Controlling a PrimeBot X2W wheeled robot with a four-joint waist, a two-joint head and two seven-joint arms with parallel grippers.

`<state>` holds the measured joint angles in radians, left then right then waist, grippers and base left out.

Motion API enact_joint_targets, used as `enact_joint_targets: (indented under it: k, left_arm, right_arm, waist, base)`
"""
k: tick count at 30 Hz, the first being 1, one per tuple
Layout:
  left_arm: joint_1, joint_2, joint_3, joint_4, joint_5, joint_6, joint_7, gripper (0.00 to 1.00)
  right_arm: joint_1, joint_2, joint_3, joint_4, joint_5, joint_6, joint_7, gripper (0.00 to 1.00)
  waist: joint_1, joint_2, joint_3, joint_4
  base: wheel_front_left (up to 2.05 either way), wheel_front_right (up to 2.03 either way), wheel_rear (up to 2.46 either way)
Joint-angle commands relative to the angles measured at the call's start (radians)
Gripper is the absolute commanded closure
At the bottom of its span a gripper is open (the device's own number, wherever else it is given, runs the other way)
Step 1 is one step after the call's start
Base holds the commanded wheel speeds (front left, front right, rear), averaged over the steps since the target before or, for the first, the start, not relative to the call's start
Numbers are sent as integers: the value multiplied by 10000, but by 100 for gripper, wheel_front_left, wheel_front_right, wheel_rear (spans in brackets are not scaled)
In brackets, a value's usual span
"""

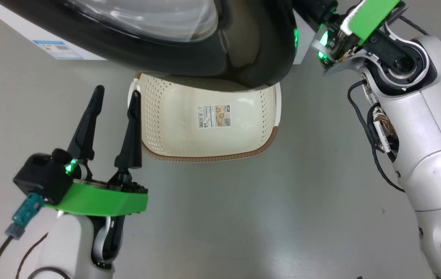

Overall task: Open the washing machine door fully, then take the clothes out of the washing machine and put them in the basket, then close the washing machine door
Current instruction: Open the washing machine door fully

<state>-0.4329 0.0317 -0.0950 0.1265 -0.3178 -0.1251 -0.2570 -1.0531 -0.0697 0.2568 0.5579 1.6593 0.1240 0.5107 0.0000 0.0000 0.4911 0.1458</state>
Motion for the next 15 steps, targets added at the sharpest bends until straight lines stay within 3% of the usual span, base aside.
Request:
enact_joint_targets:
  k: [1,15]
  left_arm:
    - [-92,186,308,-264,-50,-56,-48,0]
    - [94,186,423,-164,-139,4,-48,0]
  right_arm:
    - [-183,174,257,-258,55,67,203,100]
    - [363,46,954,-598,203,67,797,100]
  waist:
    - [0,0,-15,17]
    - [0,0,-610,226]
  base:
    - [0,0,0]
    - [0,0,0]
